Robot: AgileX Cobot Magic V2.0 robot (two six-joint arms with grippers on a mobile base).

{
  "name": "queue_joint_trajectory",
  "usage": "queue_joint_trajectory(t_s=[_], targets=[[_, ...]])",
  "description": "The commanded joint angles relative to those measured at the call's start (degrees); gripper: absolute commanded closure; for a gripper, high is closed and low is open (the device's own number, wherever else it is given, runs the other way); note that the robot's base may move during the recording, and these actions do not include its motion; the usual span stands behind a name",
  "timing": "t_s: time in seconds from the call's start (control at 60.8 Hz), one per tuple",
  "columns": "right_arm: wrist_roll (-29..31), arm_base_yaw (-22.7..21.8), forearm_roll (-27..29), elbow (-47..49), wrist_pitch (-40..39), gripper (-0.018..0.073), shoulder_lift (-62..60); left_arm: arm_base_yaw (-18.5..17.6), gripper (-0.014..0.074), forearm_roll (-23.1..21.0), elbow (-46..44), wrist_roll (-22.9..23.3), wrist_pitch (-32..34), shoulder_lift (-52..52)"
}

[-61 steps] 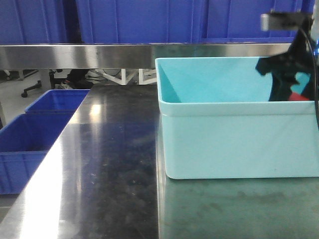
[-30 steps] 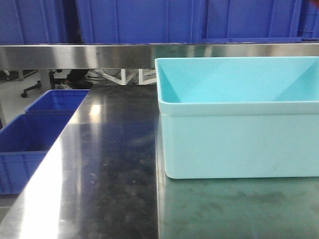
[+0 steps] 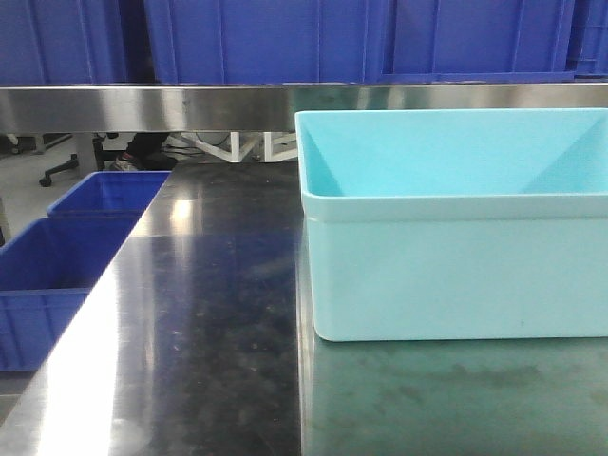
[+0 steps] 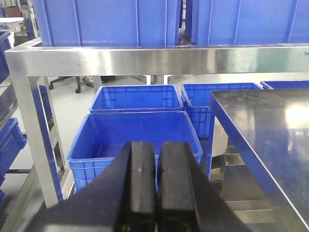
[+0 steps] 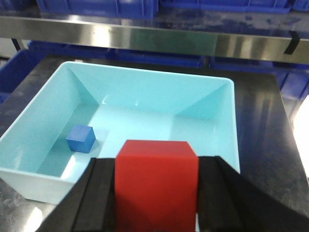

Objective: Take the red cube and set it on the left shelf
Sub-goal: 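Lift the red cube out of the bin with the right gripper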

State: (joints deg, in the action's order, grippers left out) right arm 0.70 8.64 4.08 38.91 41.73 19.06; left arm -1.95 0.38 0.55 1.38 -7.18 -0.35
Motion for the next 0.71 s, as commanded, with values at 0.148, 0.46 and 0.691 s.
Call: queue_joint_trajectory(t_s=[0.148,0.46,0.691], targets=[[0.0,-0.2,-0.5,-5.1,-4.8,0.0387,-14.7,-0.1,0.0495,-0.4,1.3,0.0,4.9,-0.8],[0.0,-0.2,-0.5,-5.6,-7.7,0.0387,-17.5,-0.1,0.0495,-0.4,1.3,0.0,4.9,-0.8],[0.0,-0.2,-0.5,-5.6,-9.8,0.0387,-17.5,-0.1,0.0495,-0.4,1.3,0.0,4.9,-0.8]])
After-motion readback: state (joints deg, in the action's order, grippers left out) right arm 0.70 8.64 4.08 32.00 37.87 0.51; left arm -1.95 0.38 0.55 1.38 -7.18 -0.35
